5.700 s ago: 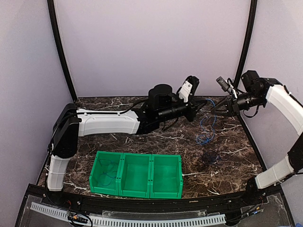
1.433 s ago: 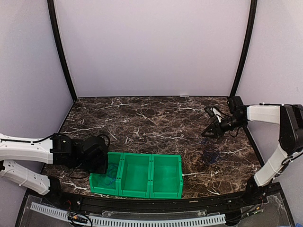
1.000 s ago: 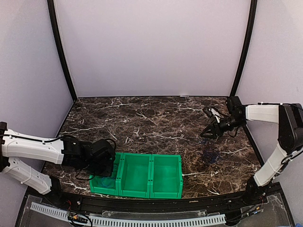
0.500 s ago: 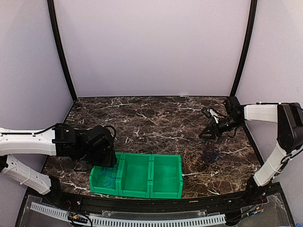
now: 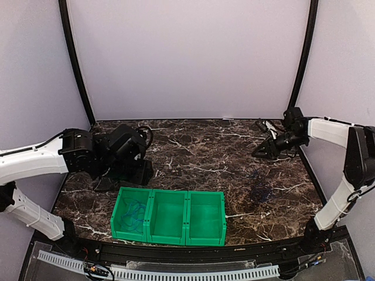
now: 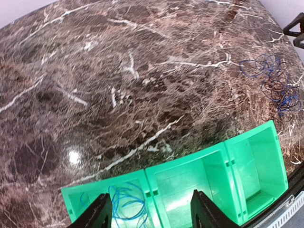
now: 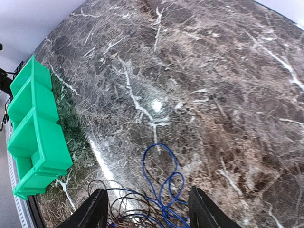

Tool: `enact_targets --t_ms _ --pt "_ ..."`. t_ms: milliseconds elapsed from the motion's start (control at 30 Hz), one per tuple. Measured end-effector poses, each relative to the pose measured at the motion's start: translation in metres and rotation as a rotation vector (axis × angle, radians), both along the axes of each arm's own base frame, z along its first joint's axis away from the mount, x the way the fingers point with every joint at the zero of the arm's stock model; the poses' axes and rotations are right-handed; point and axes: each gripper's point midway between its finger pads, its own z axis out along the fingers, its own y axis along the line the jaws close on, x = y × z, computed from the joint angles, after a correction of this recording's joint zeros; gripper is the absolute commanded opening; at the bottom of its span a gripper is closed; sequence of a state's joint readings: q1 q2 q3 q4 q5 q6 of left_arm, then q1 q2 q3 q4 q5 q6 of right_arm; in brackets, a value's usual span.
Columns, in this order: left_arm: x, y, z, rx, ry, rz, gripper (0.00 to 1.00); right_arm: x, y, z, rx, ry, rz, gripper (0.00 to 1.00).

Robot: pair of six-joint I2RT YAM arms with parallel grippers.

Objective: Untangle the cables

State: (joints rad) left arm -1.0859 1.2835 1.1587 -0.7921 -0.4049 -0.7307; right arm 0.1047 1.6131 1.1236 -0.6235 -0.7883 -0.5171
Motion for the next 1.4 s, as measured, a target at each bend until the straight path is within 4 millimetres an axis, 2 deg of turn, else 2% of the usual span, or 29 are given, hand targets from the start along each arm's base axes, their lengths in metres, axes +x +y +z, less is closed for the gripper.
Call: enact_targets --t_ms 133,233,433,600,700,833,1067,1200,1300,1400 --pt "0.021 -0.039 0.019 -0.026 -0.101 -0.103 0.59 0.017 -0.027 0.016 -0.02 -0.027 -0.064 0.56" --pt "0.036 -0.069 0.022 -0.054 -0.163 -0.162 0.59 0.019 -0.04 0.013 -0.055 -0.015 -0.091 0.55" --pt "0.066 -0.135 0.008 -0.158 -0.173 -0.235 0.57 0.009 -0.035 -0.017 -0.108 0.108 -0.065 0.58" --pt "0.084 -0.167 -0.011 -0.278 -0.101 -0.265 0.57 0.007 -0.023 -0.045 -0.159 0.205 -0.022 0.57" --pt "0.086 -0.178 -0.015 -0.346 -0.06 -0.283 0.56 0.017 -0.017 -0.061 -0.174 0.257 -0.011 0.54" --pt "0.08 -0.189 -0.01 -0.418 -0.031 -0.311 0.56 0.023 -0.019 -0.08 -0.195 0.314 -0.02 0.45" --pt "0.076 -0.197 -0.002 -0.478 -0.015 -0.327 0.56 0.016 -0.015 -0.086 -0.201 0.373 -0.006 0.38" --pt "0.075 -0.199 -0.001 -0.49 -0.012 -0.332 0.56 0.011 -0.01 -0.085 -0.2 0.381 0.014 0.38" --pt "0.075 -0.2 -0.001 -0.493 -0.009 -0.333 0.56 0.008 -0.007 -0.085 -0.202 0.389 0.025 0.46" --pt "0.075 -0.2 -0.001 -0.494 -0.007 -0.334 0.56 0.008 -0.007 -0.085 -0.205 0.392 0.024 0.48"
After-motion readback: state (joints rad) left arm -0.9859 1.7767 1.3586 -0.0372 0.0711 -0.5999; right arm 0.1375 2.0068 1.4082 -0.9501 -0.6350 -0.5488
